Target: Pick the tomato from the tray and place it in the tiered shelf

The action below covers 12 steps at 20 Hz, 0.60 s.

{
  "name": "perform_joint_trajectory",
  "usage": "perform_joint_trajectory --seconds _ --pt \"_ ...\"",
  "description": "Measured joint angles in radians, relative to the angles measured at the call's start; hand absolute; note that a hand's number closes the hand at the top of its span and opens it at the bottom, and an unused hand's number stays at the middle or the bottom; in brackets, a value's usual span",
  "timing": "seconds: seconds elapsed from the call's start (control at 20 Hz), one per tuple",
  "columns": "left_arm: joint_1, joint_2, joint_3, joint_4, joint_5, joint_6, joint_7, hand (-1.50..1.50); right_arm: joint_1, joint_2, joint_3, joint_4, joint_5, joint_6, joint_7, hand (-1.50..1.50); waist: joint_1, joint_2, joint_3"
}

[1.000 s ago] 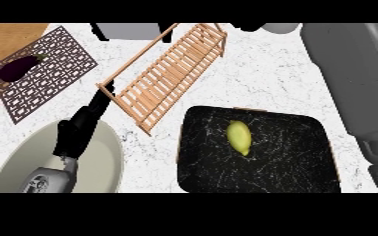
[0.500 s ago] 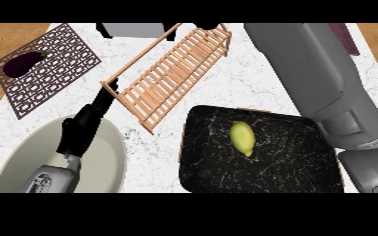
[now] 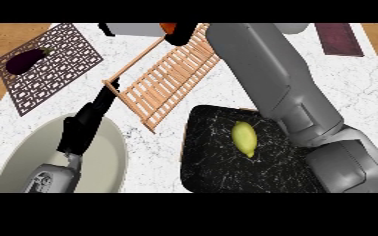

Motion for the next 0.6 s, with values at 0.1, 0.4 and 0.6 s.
perform_joint_trajectory --seconds 0.1,0.4,0.6 --pt "-0.005 -0.001 -0.003 -0.005 -0.001 0.003 0.011 0.0 0.013 0.027 -0.065 0.03 -0.08 0.03 0.001 -1.5 0.005 0.004 0.0" --pt "-0.018 -0.004 -0.009 -0.007 0.0 -0.006 0.014 0.0 0.019 0.061 -0.251 0.116 -0.308 0.09 0.014 -1.5 0.023 0.01 -0.001" --pt "-0.016 -0.007 -0.007 -0.001 -0.003 -0.005 0.009 0.0 -0.006 0.068 -0.343 0.147 -0.415 0.076 -0.008 -1.5 0.02 0.008 -0.001"
